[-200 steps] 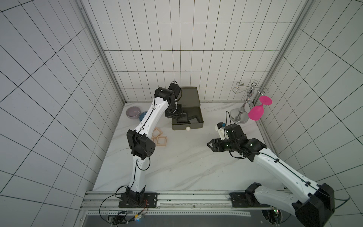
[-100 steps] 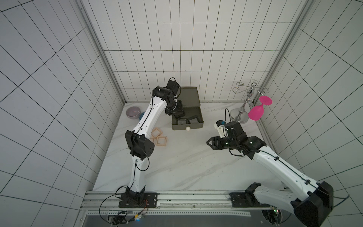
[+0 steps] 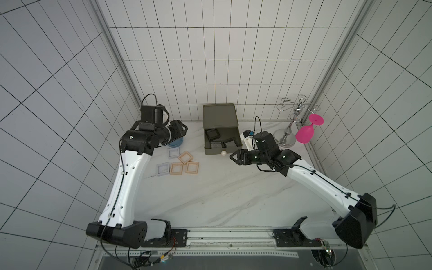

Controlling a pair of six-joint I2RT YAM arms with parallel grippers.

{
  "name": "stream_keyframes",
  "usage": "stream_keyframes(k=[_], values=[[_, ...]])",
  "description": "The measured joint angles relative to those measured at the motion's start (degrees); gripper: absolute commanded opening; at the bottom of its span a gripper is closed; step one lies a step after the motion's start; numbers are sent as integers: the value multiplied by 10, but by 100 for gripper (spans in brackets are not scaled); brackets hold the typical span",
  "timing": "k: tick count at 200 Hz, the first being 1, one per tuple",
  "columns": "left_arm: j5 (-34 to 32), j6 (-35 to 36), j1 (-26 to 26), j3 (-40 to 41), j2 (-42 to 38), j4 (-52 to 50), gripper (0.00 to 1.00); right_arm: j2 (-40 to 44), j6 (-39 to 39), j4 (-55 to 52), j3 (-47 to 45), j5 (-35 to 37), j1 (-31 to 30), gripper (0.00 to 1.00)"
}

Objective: Place the brooch boxes into the drawer by color
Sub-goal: Close the drawer in the storage box.

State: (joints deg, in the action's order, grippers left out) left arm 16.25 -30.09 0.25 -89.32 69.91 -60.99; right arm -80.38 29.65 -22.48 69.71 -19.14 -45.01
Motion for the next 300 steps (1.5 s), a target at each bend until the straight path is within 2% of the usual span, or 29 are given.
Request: stream_keyframes(k=[18, 37, 56, 98, 136, 146, 163, 180, 270, 300], values=[[19, 9, 53, 82, -51, 23, 55, -29, 18, 13, 13, 7, -10, 58], [40, 15, 61, 140, -79, 45, 56, -52, 31, 24, 18, 24, -17, 57], [62, 21, 61, 165, -78, 60, 57, -73, 41, 34, 22, 38, -20, 56], [75, 38, 63, 168, -73, 75, 60, -120, 50, 43, 47, 67, -23, 55], [78, 47, 64, 168, -73, 78, 60, -147, 47, 50, 70, 83, -23, 50], [78, 50, 64, 168, -73, 80, 61, -151, 46, 52, 71, 86, -24, 46], [79, 53, 65, 168, -72, 81, 61, -162, 45, 54, 76, 91, -24, 31], [79, 56, 66, 169, -71, 81, 61, -170, 39, 48, 84, 90, -24, 26], [83, 75, 75, 176, -53, 80, 61, -215, 25, 4, 158, 100, -18, 23], [87, 77, 77, 181, -53, 81, 61, -247, 9, 7, 204, 101, 2, 24]])
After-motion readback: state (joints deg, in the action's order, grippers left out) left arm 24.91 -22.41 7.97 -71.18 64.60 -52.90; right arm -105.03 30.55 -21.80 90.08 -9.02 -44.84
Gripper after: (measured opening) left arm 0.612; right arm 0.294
